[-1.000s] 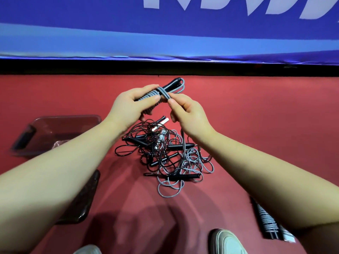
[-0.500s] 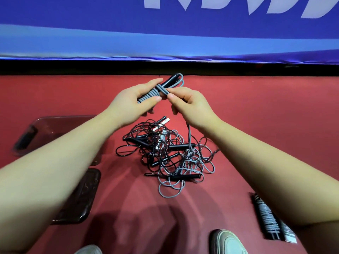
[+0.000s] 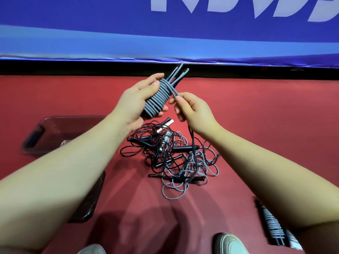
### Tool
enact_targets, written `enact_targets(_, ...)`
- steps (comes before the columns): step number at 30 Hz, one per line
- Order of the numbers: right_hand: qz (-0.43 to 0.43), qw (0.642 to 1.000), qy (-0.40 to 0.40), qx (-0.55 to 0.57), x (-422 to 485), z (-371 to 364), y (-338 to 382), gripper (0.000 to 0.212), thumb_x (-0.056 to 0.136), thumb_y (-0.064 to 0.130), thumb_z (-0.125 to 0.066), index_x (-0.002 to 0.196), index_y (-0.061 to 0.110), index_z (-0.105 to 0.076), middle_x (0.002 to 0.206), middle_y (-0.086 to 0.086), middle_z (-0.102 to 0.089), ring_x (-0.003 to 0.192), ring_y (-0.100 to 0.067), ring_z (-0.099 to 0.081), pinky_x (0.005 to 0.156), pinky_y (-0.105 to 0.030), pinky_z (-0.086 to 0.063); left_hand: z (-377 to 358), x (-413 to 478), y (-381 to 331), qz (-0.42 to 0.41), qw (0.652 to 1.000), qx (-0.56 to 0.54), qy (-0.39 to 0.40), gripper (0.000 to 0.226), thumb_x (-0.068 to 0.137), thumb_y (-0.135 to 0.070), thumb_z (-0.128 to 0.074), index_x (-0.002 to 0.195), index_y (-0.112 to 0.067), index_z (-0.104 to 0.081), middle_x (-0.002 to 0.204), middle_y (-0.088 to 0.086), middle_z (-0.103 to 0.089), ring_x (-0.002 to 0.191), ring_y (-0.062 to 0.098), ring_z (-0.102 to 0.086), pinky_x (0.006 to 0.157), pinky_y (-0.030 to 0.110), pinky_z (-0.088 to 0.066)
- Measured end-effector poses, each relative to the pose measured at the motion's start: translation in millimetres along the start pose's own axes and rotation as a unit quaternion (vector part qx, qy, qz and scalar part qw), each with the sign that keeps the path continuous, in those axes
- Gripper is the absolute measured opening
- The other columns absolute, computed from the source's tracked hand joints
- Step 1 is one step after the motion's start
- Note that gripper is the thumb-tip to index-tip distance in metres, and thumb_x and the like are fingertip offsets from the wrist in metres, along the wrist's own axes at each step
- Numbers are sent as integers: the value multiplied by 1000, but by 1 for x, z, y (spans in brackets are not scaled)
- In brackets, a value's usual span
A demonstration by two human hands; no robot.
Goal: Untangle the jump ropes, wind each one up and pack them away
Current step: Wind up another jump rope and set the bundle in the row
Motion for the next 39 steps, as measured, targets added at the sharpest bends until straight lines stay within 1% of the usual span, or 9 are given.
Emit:
enact_targets(9, 43, 968, 190, -156, 0, 21, -3, 26, 99, 21, -42, 82, 36, -55, 65, 6, -46, 58, -2, -40, 62, -15, -36, -6, -11, 3, 46, 973, 5, 225, 51, 63, -34, -83, 112, -27, -69, 97, 12, -69, 64, 25, -65, 51, 30, -53)
enact_targets(12, 23, 928, 243, -282, 4, 32, -10, 18, 89, 2, -56, 77, 13, -65, 69, -2, -55, 62, -6, -44, 63, -22, -39, -14, -18, 4, 58, 951, 158, 260, 36, 70, -24, -80, 105, -25, -71, 96, 3, -72, 73, 16, -66, 58, 24, -55)
enact_targets(14, -5, 910, 262, -321, 6, 42, -13, 6, 86, 9, -64, 82, 4, -65, 66, 6, -57, 57, 3, -46, 62, -16, -39, -25, -22, 7, 45, 912, 296, 279, 26, 81, -15, -72, 102, -29, -68, 91, -11, -73, 76, 2, -64, 66, 13, -50)
enact_targets(17, -51, 896, 263, -354, 9, 43, -9, 23, 80, 33, -70, 89, 12, -69, 66, 15, -57, 58, 6, -51, 56, -4, -34, -40, -23, 13, -4, 807, 518, 284, 26, 81, -29, -72, 103, -40, -65, 97, -19, -69, 85, -7, -59, 80, 13, -43)
enact_targets(21, -52, 881, 227, -411, 13, 40, 1, 29, 87, 38, -62, 97, 13, -72, 88, -6, -69, 81, -19, -57, 66, -25, -38, -47, -14, 24, -43, 703, 676, 217, 36, 81, -42, -67, 116, -34, -61, 115, -7, -57, 108, 12, -53, 95, 32, -42)
enact_targets(27, -73, 908, 145, -387, 12, 28, 14, 28, 95, 26, -48, 107, 10, -67, 97, -9, -67, 84, -20, -53, 64, -25, -32, -24, -4, 21, -20, 758, 649, 56, 32, 85, -40, -62, 114, -28, -57, 117, -5, -62, 107, 23, -57, 89, 36, -46)
enact_targets(32, -61, 960, 91, -256, -1, 3, 5, 31, 97, 19, -44, 122, 13, -62, 113, -4, -67, 90, -11, -54, 74, -21, -38, 6, 1, 29, 10, 873, 487, -11, 35, 86, -26, -65, 119, -28, -56, 113, -4, -63, 100, 15, -60, 89, 33, -47)
enact_targets(35, -25, 986, -16, -166, -8, -3, -2, 29, 96, 15, -47, 120, 15, -64, 97, 8, -64, 85, 5, -50, 74, -10, -35, 7, -3, 31, 31, 950, 309, -32, 37, 90, -15, -60, 126, -25, -58, 108, 0, -64, 77, 13, -61, 61, 23, -47)
enact_targets(39, -28, 986, -161, -36, -11, 1, -8, 21, 91, 14, -55, 107, 15, -68, 97, 2, -68, 94, -15, -63, 90, -31, -48, -4, -5, 29, 61, 986, 145, -56, 38, 92, -8, -54, 127, -22, -57, 106, 6, -63, 65, 19, -60, 41, 17, -44)
Point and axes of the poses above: each hand's wrist, its own x-axis towards the middle knuckle, its own z-axis out of the back of the hand, y = z × x, the point moved 6 cm from there along x, towards the middle knuckle
